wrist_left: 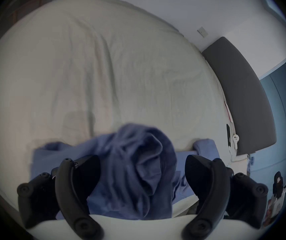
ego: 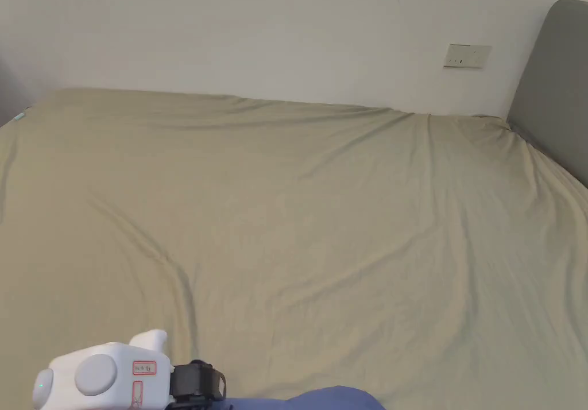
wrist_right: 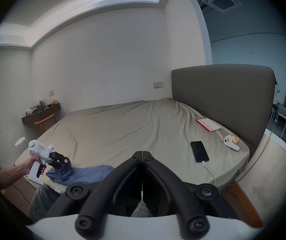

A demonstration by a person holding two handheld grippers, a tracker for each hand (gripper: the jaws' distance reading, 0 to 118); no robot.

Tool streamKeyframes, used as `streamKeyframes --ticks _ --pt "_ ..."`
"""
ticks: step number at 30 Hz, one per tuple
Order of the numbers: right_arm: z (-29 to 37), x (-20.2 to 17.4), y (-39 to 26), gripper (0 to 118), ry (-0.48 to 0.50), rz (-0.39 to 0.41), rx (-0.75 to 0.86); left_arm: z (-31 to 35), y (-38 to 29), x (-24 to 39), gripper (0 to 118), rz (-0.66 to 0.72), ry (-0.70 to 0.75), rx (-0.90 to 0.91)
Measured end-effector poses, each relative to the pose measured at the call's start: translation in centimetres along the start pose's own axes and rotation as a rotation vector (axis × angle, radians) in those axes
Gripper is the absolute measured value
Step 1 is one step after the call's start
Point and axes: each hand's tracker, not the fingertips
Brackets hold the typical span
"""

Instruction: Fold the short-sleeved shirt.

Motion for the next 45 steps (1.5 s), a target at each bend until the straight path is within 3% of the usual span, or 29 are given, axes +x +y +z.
streamKeyframes --ticks 4,5,6,7,8,9,10,13,15,20,24,28,32,34,38,40,45 --pt "0.1 0.5 -0.1 1 -0.007 -0.030 0.008 6.5 0.1 0.0 96 0.006 0.040 0.266" --pt "0.0 0.6 -0.2 1 -0.002 -0.033 0.007 7.4 0.0 0.4 83 -0.002 0.049 0.302" --pt "-0.1 0.5 -0.2 1 0.002 -0.036 0.005 7.7 -0.1 0.7 58 -0.020 0.083 0.328" --pt "-0.4 0.4 -0.2 1 0.008 -0.036 0.000 7.4 -0.2 1.2 7 -0.063 0.166 0.339" --pt "-0.6 0.2 -0.1 1 0.013 -0.033 -0.007 6.3 -0.8 1.8 0 -0.103 0.258 0.341" --pt "-0.8 -0.1 -0.2 1 0.015 -0.028 -0.010 5.1 -1.0 3.0 0 -0.157 0.343 0.364" --pt "-0.8 -0.3 -0.2 1 0.019 -0.019 -0.010 3.6 -1.3 3.6 0 -0.171 0.328 0.291" --pt "-0.5 -1.0 -0.5 1 0.029 0.008 -0.003 -0.2 -3.5 5.0 0 -0.130 0.088 0.202" --pt "-0.3 -1.5 -0.5 1 0.033 0.007 -0.010 -3.1 -4.9 6.2 0 -0.120 0.082 0.113" --pt "0.5 -2.4 0.0 1 0.050 0.008 -0.002 -5.7 -9.1 7.0 0 0.041 -0.175 0.031" --pt "0.8 -2.7 0.3 1 0.054 0.044 0.003 -2.7 -9.5 5.8 0 -0.015 -0.169 0.093" --pt "0.9 -2.7 0.5 1 0.065 0.042 0.011 5.1 -7.1 3.2 8 -0.024 -0.165 0.333" --pt "0.1 -3.1 0.3 1 0.079 0.032 0.002 8.1 -4.0 1.2 8 -0.013 0.053 0.476" --pt "-0.4 -3.4 0.0 1 0.087 0.030 -0.010 5.5 -3.0 0.5 8 -0.034 0.104 0.392" --pt "-0.5 -4.1 -0.5 1 0.100 0.040 -0.023 -0.8 -4.9 0.9 7 -0.012 0.011 0.237" --pt "-0.5 -4.2 -0.6 1 0.097 0.047 -0.033 -3.2 -7.0 2.4 6 -0.050 0.043 0.168" --pt "-0.3 -3.8 -0.4 1 0.095 0.052 -0.037 -3.7 -11.7 6.3 6 -0.228 -0.045 0.120"
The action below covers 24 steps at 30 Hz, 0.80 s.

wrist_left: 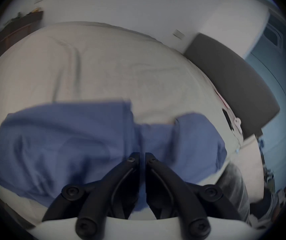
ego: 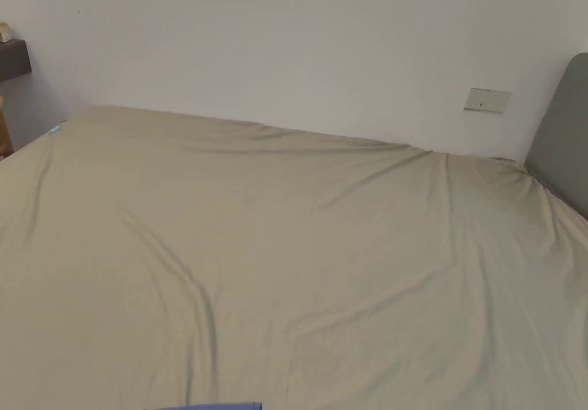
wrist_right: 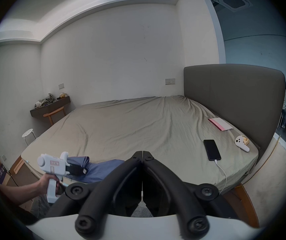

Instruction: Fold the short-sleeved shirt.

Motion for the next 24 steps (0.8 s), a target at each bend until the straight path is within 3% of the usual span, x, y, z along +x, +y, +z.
streamKeyframes --ticks 4,6,7,8,10,13,16,19,21,24 --pt "-0.2 0.2 0.3 1 -0.006 -0.024 0.001 1.1 -0.5 -0.5 6 0.015 -0.025 -0.023" --pt "0.1 0.1 0.4 1 -0.001 -0.023 0.017 3.8 0.6 -1.5 6 0.048 -0.072 0.054" --pt "0.1 0.1 0.5 1 0.002 -0.023 0.021 5.7 1.4 -2.2 12 0.053 -0.102 0.122" --pt "0.1 0.0 0.5 1 0.004 -0.022 0.023 7.4 2.3 -3.2 37 0.058 -0.097 0.193" --pt "0.0 -0.1 0.5 1 0.005 -0.013 0.021 10.6 4.5 -5.9 118 0.084 -0.084 0.298" --pt "-0.1 -0.4 0.5 1 0.007 0.004 0.028 12.4 6.8 -11.8 115 0.202 -0.099 0.300" --pt "-0.1 -0.6 0.6 1 0.021 0.002 0.038 11.4 7.5 -17.9 115 0.366 -0.059 0.143" --pt "-0.5 -1.0 0.5 1 0.037 0.003 0.032 9.4 6.2 -22.9 115 0.539 -0.184 0.022" --pt "-0.9 -1.1 0.3 1 0.034 0.007 0.020 8.9 5.2 -23.0 115 0.627 -0.217 -0.052" --pt "-1.5 -1.5 0.0 1 0.051 0.010 -0.010 6.1 4.0 -22.5 114 0.652 -0.275 -0.156"
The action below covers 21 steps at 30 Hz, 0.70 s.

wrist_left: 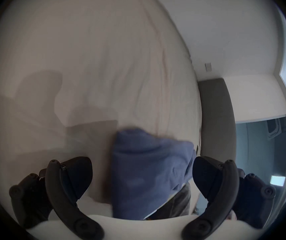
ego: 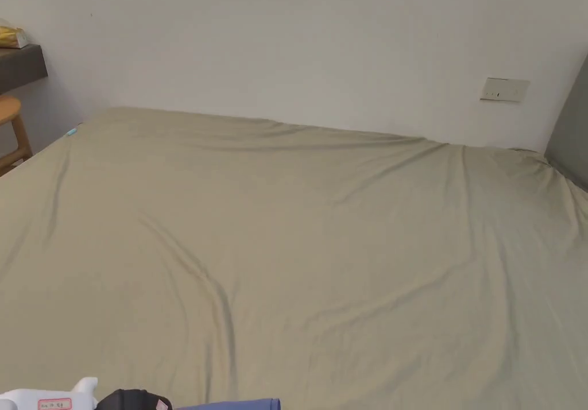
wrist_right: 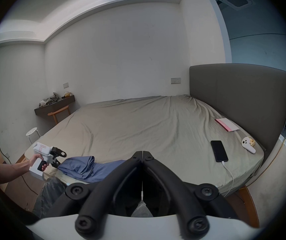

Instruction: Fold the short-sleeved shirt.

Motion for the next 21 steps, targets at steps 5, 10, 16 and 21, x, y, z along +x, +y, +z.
streamKeyframes --ticks 5,10,16,21 --pt "-0.9 -1.3 -0.1 1 0.024 0.049 -0.026 -2.5 0.9 1.8 84 -0.069 -0.003 -0.059" --pt "-2.0 -2.1 -0.3 2 0.053 0.060 -0.045 -2.8 -1.2 5.2 16 -0.308 0.322 0.025" --pt "-2.3 -2.3 -0.4 2 0.068 0.075 -0.062 -1.2 -2.1 6.0 15 -0.323 0.338 0.092" --pt "-2.1 -2.2 -0.3 2 0.081 0.065 -0.041 2.9 -1.9 5.1 15 -0.338 0.422 0.182"
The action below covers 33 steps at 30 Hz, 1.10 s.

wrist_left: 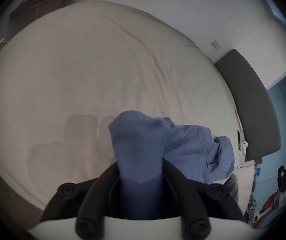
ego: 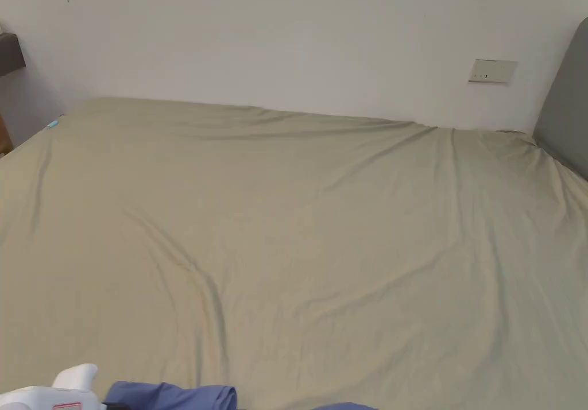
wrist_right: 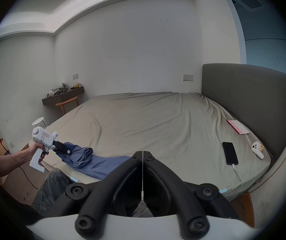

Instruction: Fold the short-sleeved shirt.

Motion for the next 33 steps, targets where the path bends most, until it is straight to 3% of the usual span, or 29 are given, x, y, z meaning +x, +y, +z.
streamKeyframes --ticks 2,6,10,17,23,29,30,33 --pt "-0.1 0.1 0.1 2 -0.001 -0.010 0.009 1.8 0.3 -1.5 15 0.019 0.052 0.006" --pt "-0.1 0.3 0.4 2 0.009 -0.014 0.022 6.0 1.6 -2.6 15 -0.083 0.277 0.094" --pt "-0.3 0.5 0.2 2 0.010 -0.009 0.024 8.3 1.7 -0.8 15 -0.104 0.369 0.078" --pt "-0.6 0.4 -0.5 2 -0.004 -0.032 -0.008 6.4 -0.6 10.1 15 -0.244 0.153 0.089" --pt "0.5 0.8 -1.2 2 -0.022 -0.039 -0.022 -1.0 -2.6 17.8 15 -0.381 0.033 0.005" --pt "0.8 2.1 -2.1 2 -0.058 -0.084 -0.066 -7.4 -7.0 21.0 20 -0.488 0.119 -0.028" --pt "0.8 2.2 -2.3 2 -0.061 -0.088 -0.071 -7.6 -7.3 21.0 29 -0.484 0.104 -0.006" --pt "0.8 2.2 -2.7 2 -0.063 -0.096 -0.082 -7.0 -7.3 20.5 95 -0.392 -0.122 -0.024"
